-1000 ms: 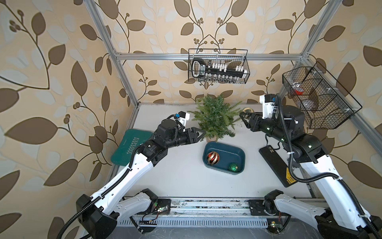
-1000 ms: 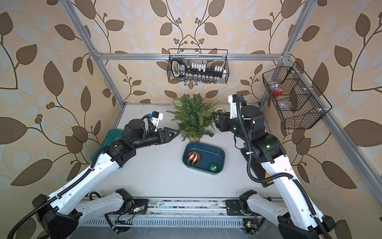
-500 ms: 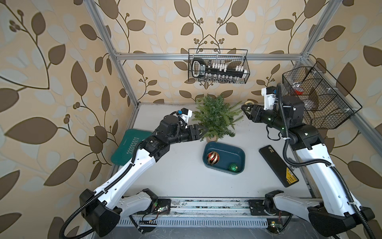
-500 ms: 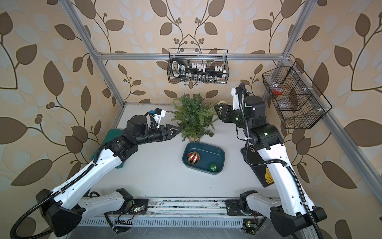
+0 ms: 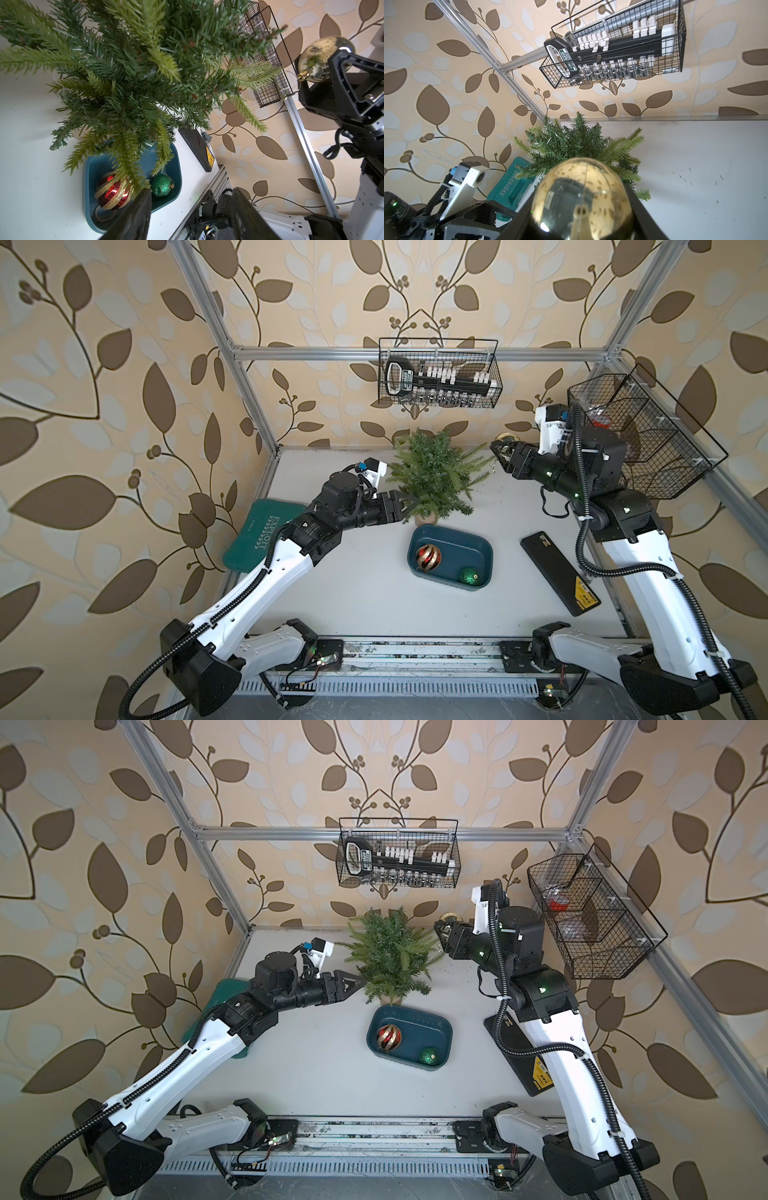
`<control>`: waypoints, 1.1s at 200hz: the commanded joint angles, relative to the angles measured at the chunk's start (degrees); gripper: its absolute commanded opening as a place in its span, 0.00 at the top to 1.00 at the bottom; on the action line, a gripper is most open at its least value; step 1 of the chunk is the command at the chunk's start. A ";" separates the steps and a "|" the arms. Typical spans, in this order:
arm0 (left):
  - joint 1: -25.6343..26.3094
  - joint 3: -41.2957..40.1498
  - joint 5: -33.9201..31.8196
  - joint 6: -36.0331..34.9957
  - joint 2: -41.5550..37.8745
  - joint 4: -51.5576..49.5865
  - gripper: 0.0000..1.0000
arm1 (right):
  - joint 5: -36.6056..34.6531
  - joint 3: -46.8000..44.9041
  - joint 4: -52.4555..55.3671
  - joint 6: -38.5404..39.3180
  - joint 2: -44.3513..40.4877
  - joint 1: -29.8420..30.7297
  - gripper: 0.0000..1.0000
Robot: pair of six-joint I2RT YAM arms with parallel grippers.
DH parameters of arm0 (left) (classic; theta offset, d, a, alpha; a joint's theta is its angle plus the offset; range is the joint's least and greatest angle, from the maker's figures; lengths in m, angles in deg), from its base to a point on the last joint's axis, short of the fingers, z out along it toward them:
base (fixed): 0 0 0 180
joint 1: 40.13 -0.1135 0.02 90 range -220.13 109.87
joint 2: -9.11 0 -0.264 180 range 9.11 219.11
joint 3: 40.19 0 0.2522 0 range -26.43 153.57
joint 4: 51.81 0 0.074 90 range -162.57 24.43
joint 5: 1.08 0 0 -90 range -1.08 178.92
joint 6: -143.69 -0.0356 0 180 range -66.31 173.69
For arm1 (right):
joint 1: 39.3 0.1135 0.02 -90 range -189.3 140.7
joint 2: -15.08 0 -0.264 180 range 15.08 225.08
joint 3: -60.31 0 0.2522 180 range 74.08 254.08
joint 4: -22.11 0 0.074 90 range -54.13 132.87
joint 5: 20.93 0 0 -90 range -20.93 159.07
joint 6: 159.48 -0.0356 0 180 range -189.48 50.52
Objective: Decorate the small christmas tree with ornaments
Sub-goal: Hang an ornament on the christmas tree.
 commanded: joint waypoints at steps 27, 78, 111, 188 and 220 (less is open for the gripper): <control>0.40 -0.85 1.06 -0.24 -0.83 1.59 0.38 | -3.98 3.19 2.48 1.07 -0.68 -0.20 0.48; 0.40 -1.10 1.06 -0.37 -1.10 1.37 0.38 | -5.40 2.82 2.33 1.23 -1.44 -0.24 0.48; 0.41 -1.29 1.06 -0.32 -1.19 1.28 0.38 | -6.97 3.43 2.39 1.96 -2.04 -0.26 0.48; 0.40 -2.43 0.62 -0.25 -1.89 1.63 0.38 | -9.32 1.22 -0.32 1.87 -2.22 -0.26 0.48; 0.40 -3.10 0.53 0.11 -2.15 1.90 0.38 | -10.17 0.10 -2.83 1.45 -1.75 -0.23 0.48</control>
